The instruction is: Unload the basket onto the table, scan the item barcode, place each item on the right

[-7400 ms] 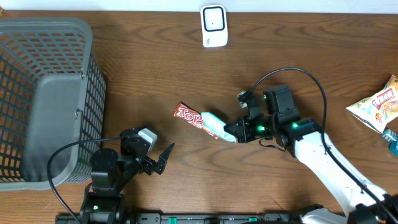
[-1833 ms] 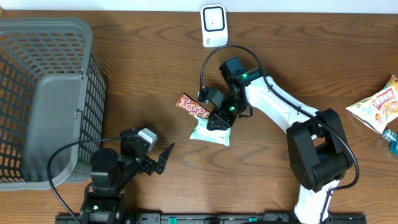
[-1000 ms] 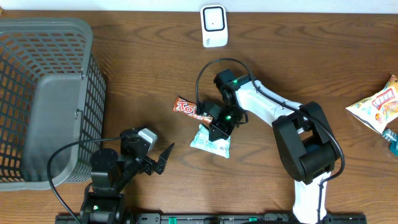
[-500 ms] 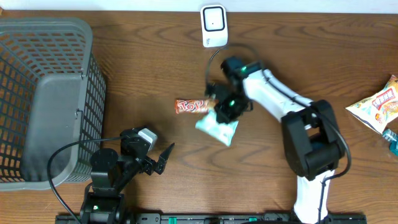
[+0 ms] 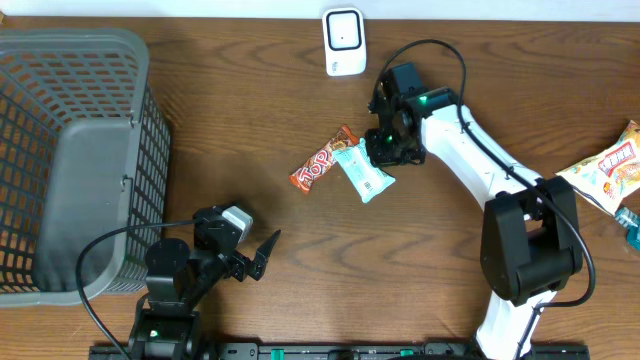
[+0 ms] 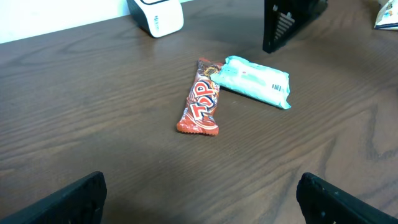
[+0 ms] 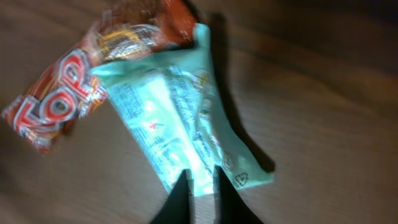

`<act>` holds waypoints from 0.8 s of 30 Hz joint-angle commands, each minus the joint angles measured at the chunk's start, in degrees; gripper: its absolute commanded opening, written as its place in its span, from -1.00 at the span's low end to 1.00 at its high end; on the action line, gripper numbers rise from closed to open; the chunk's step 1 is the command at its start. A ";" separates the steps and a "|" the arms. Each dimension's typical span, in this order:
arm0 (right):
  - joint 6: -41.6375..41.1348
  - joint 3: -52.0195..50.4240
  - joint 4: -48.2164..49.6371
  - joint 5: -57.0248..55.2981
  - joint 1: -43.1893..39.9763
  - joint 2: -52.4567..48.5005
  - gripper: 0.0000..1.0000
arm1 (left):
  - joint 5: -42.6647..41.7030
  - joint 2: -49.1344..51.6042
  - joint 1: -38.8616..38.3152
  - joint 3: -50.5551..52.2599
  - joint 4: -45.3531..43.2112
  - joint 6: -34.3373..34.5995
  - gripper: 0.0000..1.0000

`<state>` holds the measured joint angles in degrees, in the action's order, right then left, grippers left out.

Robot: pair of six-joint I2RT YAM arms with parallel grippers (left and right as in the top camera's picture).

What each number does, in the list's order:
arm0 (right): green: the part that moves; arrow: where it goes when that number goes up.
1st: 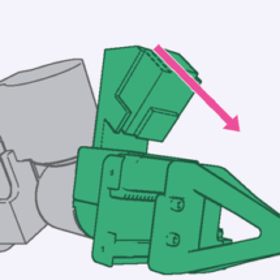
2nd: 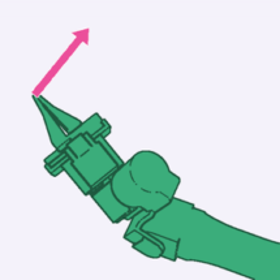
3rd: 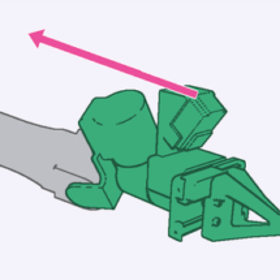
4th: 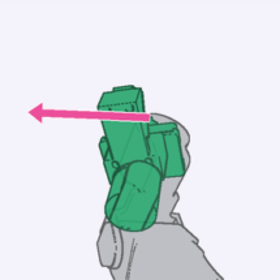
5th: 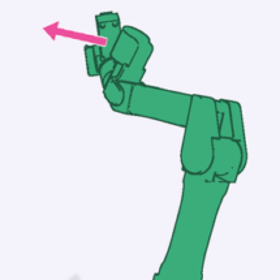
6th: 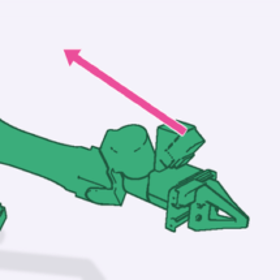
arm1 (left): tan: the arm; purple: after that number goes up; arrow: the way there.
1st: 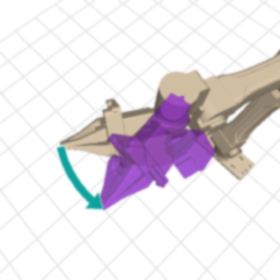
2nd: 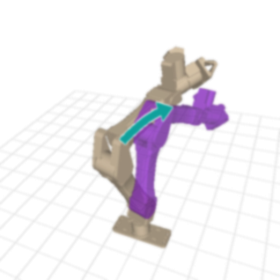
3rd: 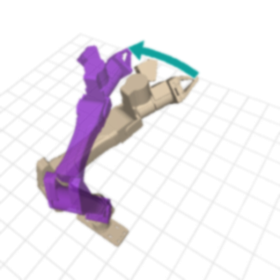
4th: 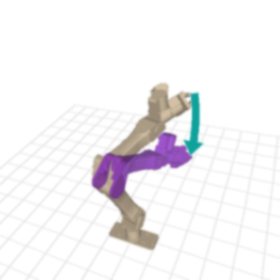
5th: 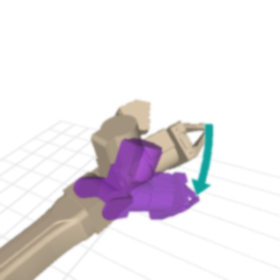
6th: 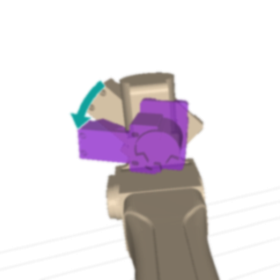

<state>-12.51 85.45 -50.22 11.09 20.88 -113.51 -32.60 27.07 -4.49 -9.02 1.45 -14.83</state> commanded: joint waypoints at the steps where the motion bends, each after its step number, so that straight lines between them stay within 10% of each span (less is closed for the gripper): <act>1: -2.36 -0.46 1.20 -3.04 -0.09 0.33 0.49 | 0.26 -0.09 0.20 0.17 -0.15 0.50 0.96; 9: 14.58 -0.85 6.16 9.68 -3.41 -2.78 0.82 | 0.26 -0.09 0.20 0.17 -0.17 0.50 0.96; 19: 22.93 -0.85 6.03 16.79 -3.10 -12.83 0.54 | 0.26 -0.11 0.20 0.17 -0.15 0.50 0.96; 24: 23.08 -0.85 5.60 10.19 -1.95 -19.54 -0.98 | 0.26 -0.09 0.20 0.17 -0.17 0.50 0.96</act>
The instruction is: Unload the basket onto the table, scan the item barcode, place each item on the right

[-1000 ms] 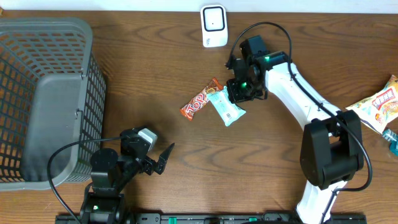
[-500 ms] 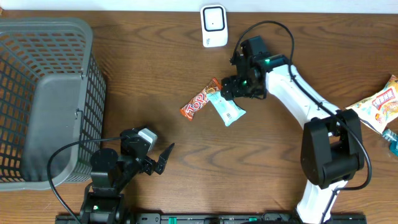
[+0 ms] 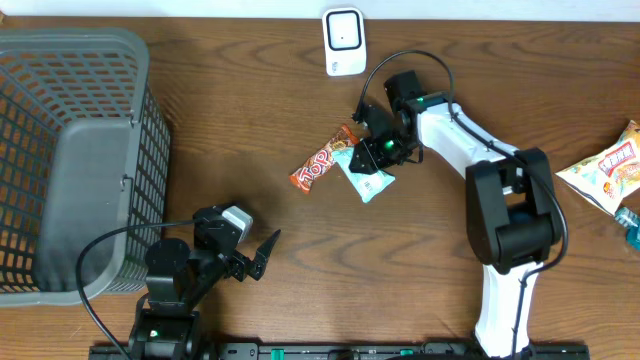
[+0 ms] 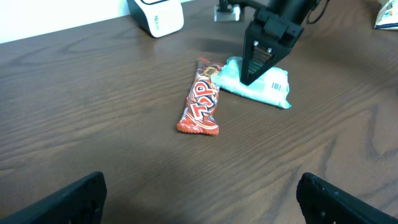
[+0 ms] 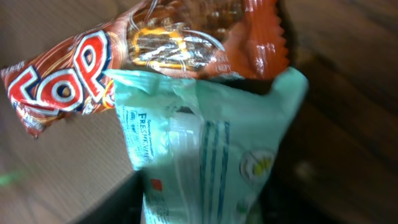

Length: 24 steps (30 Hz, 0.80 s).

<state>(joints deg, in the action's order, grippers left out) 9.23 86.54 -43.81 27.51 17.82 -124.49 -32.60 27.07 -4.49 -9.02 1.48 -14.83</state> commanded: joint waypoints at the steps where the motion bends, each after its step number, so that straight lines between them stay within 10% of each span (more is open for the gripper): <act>1: 1.36 -1.95 -0.98 -6.19 1.07 -9.75 -0.98 | 0.26 -0.09 0.20 0.17 -0.17 0.50 0.96; 15: -7.17 4.42 -7.65 -6.73 -2.99 2.23 -0.98 | 0.26 -0.09 0.20 0.17 -0.17 0.50 0.95; 24: -27.34 4.42 -8.59 -23.96 -0.20 20.00 -0.98 | 0.26 -0.09 0.20 0.17 -0.20 0.50 0.96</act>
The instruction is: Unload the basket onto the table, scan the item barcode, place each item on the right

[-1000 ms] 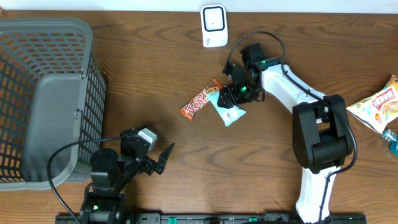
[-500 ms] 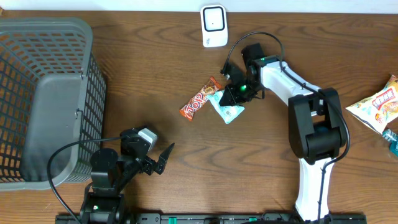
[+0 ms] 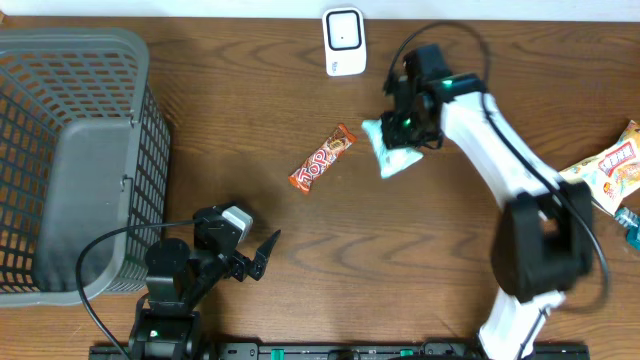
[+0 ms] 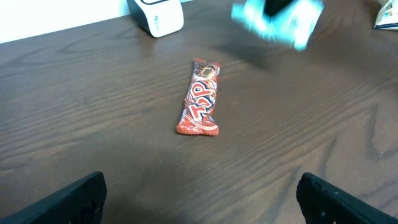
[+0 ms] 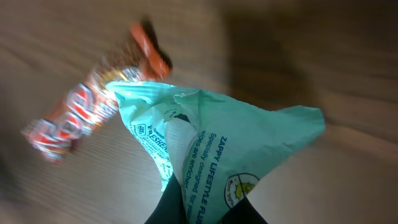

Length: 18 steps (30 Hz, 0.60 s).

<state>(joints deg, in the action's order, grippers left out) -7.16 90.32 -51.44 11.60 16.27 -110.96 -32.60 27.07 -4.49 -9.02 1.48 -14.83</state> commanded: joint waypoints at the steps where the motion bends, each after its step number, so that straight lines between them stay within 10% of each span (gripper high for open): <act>1: -13.53 0.63 -1.77 -8.98 1.49 8.37 -0.97 | 0.26 -0.09 0.20 0.17 -0.17 0.50 0.96; 13: -37.31 0.63 -16.55 -33.44 9.29 21.57 -0.97 | 0.26 -0.09 0.20 0.17 -0.20 0.50 0.96; 18: -37.94 0.63 -18.67 -23.41 13.75 24.46 -0.97 | 0.26 -0.11 0.20 0.17 -0.20 0.50 0.96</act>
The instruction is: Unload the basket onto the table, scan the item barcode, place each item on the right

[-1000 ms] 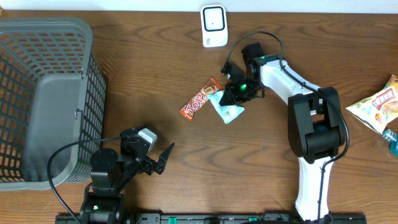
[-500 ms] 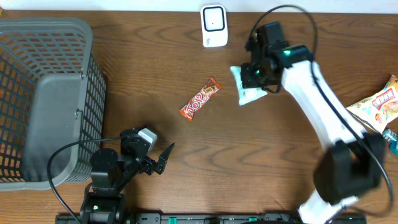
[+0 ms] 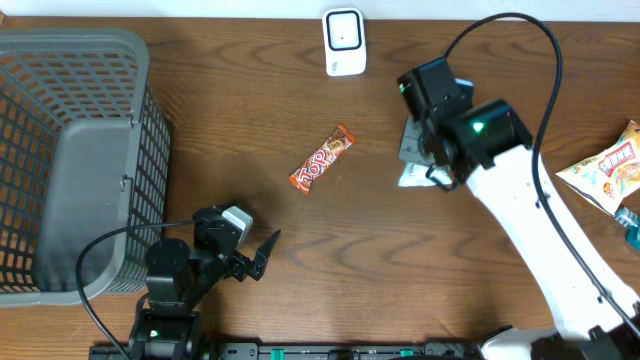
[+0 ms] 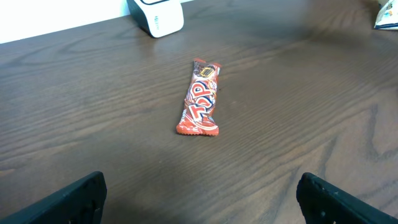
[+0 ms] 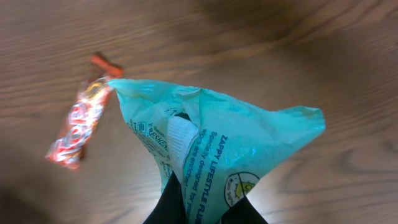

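Note:
A mint-green wipes packet [image 5: 217, 146] hangs high above the table, pinched by my right gripper [image 5: 202, 208], which is shut on its lower end. In the overhead view only a pale sliver of the packet [image 3: 412, 172] shows from under the right gripper [image 3: 432, 150]. The white barcode scanner [image 3: 343, 41] stands at the table's far edge, left of the raised arm, also in the left wrist view as the scanner [image 4: 157, 15]. My left gripper [image 4: 199, 199] rests open near the front edge, nothing between its fingers [image 4: 68, 202].
An orange TOP candy bar [image 3: 323, 159] lies mid-table; candy bar [image 4: 200, 99] and candy bar [image 5: 81, 121] too. A grey mesh basket [image 3: 70, 150] fills the left side. Snack bags [image 3: 610, 170] lie at the right edge.
My right gripper, still shut on the mint packet, has risen higher and shifted slightly right. The packet has left the left wrist view. The left arm is unchanged.
The mint packet first lay against the TOP bar with my right gripper above it. The gripper then sat down at the packet. Later it held the packet lifted clear to the right of the bar, and now holds it higher above the table.

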`<act>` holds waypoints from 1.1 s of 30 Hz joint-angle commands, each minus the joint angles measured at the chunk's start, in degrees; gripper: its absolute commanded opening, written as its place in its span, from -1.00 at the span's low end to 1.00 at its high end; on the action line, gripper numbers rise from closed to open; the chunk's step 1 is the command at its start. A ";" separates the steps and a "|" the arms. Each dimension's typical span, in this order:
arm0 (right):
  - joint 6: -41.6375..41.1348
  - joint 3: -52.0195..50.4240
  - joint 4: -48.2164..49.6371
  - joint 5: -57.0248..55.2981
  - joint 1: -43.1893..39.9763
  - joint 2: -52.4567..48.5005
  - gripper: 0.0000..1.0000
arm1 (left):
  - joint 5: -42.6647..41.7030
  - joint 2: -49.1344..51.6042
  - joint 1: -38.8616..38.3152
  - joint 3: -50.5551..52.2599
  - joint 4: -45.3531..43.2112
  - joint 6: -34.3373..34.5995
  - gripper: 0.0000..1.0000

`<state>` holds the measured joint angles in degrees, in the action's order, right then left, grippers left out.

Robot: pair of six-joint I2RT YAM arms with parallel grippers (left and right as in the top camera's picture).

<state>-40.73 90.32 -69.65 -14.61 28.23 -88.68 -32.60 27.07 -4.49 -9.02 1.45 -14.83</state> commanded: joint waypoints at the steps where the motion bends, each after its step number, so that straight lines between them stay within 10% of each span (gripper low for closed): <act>1: -2.67 0.63 -0.57 8.07 2.19 2.40 -0.97 | 0.26 -0.09 0.20 0.17 -0.15 0.50 0.95; 33: 2.82 -1.57 6.91 28.94 13.51 2.97 -0.97 | 0.26 -0.09 0.20 0.17 -0.15 0.50 0.96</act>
<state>-39.70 88.90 -63.09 12.78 40.82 -86.76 -32.60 27.07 -4.49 -9.02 1.48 -14.83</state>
